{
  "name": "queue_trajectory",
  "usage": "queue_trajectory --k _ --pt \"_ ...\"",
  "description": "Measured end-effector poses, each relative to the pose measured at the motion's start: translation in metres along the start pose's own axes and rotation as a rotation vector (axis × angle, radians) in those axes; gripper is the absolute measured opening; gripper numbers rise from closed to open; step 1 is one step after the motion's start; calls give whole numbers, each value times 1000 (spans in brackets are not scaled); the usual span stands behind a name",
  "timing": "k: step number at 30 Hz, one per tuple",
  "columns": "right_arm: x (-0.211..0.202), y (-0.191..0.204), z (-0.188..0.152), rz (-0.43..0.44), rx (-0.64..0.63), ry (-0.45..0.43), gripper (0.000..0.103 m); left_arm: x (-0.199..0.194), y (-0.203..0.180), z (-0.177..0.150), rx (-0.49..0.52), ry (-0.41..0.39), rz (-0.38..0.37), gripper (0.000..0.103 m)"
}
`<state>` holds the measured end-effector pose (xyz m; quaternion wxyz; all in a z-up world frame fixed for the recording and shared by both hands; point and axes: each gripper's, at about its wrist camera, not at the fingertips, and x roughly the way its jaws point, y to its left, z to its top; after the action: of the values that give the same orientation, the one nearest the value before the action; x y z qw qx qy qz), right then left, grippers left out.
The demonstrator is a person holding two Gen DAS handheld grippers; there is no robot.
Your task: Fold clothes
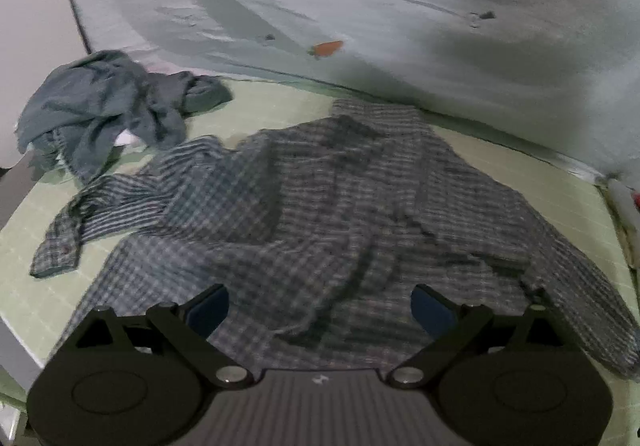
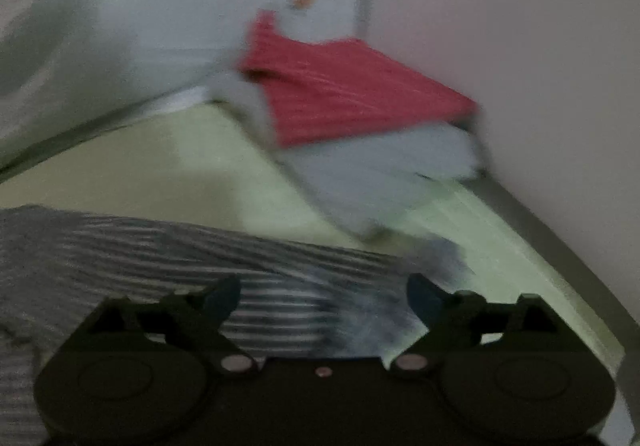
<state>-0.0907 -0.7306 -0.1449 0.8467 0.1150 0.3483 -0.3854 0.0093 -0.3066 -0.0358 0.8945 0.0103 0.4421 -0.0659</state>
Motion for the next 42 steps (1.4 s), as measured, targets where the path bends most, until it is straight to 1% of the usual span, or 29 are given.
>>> queue_trajectory --k 1,2,6,8,11,13,17,20,22,25,26,27,29,30,32,33,34,36,39,40,42 --pt "-4 17 2 31 -30 -1 98 3 8 2 -4 6 1 97" --pt "-7 34 3 62 -59 -1 100 5 16 4 -9 11 2 97" --pt "-12 105 6 198 -142 12 100 28 50 16 -48 39 6 97" --pt "-9 141 7 252 -171 36 100 47 67 21 -77 77 19 97" --pt "0 200 15 335 -241 56 100 72 88 25 -89 114 -6 97" --pt "10 238 24 384 -288 67 100 92 104 29 -113 149 9 97" --pt "42 313 48 515 -281 103 100 127 128 40 -134 196 51 97" --pt "74 371 65 552 -315 91 100 155 147 48 -150 236 84 97" --pt "94 406 77 578 -355 68 100 171 154 52 -166 256 89 97" --pt "118 448 89 580 -448 37 98 188 156 54 -169 278 99 97" --pt "125 459 90 575 -477 41 93 192 154 54 -162 283 105 97" --pt "132 469 92 582 -498 62 84 195 152 54 -154 289 110 97" --pt "139 475 98 652 -498 100 78 202 148 53 -139 299 122 97" --pt "139 475 100 671 -497 104 69 206 146 53 -131 304 127 97" --pt "139 473 104 697 -519 97 45 213 142 53 -115 315 139 99" --pt "140 469 108 699 -507 87 16 213 141 52 -116 309 142 101" --pt "143 466 112 694 -486 77 13 213 140 51 -117 303 146 102" --pt "149 456 124 666 -428 23 9 213 142 50 -130 303 137 102" --pt "164 446 145 593 -346 -23 9 214 146 49 -156 290 134 103" --pt "170 444 150 581 -327 -22 9 214 147 49 -157 279 134 103" --pt "180 445 150 544 -339 -10 10 213 147 50 -158 276 138 103"
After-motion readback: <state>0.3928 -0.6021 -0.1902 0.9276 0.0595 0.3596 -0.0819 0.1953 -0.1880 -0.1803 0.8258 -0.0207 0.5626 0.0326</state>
